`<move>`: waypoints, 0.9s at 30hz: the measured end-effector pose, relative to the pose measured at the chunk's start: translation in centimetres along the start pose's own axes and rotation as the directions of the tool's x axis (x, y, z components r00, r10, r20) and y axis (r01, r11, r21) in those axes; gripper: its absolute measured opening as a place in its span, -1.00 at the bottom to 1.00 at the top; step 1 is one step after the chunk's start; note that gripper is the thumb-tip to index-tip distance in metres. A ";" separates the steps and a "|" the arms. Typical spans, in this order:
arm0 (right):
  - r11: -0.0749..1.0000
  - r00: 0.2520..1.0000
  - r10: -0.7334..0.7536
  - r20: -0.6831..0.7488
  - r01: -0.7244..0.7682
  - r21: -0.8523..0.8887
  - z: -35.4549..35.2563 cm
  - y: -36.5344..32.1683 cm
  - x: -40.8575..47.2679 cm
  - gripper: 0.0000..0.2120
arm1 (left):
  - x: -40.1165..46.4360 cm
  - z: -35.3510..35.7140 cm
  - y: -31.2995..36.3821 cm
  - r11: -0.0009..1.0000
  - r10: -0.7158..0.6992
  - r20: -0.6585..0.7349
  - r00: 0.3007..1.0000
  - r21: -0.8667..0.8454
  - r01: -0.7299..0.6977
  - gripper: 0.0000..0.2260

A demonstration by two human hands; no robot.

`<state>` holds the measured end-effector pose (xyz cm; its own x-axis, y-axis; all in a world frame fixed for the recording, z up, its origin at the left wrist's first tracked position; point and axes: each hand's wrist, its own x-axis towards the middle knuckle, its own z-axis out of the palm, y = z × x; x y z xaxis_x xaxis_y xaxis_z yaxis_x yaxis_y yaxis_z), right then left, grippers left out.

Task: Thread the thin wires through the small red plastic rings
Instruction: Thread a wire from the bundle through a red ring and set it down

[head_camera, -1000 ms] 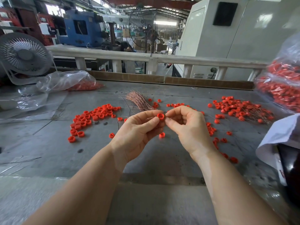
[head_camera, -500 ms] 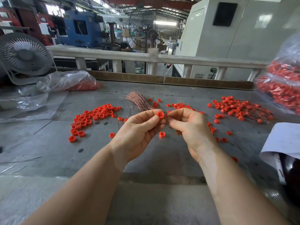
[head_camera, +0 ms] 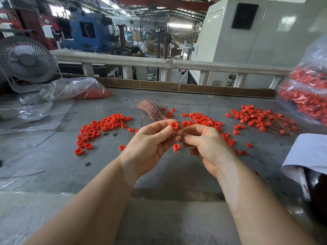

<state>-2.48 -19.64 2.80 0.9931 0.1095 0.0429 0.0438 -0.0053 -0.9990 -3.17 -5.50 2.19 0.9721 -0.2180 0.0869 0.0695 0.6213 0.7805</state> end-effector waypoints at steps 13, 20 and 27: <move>0.999 1.000 -0.020 0.016 0.021 -0.028 -0.1 0.0 -0.1 -0.89 | 0.1 0.1 0.0 1.000 -0.006 -0.010 1.000 -0.026 0.006 -0.81; 0.995 1.000 -0.021 0.017 0.023 -0.094 -0.2 0.1 0.0 -0.89 | 0.2 0.2 0.1 0.997 -0.004 -0.054 0.999 -0.079 0.000 -0.81; 0.950 0.987 -0.131 -0.097 0.097 -0.298 0.0 0.6 0.0 -0.90 | 0.6 -0.5 -0.3 0.996 -0.057 -0.227 0.972 -0.085 0.039 -0.86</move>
<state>-2.44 -19.62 2.16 0.9846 0.0120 0.1746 0.1705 -0.2907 -0.9415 -2.47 -5.47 1.71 0.9919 -0.0767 -0.1008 0.1261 0.6744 0.7275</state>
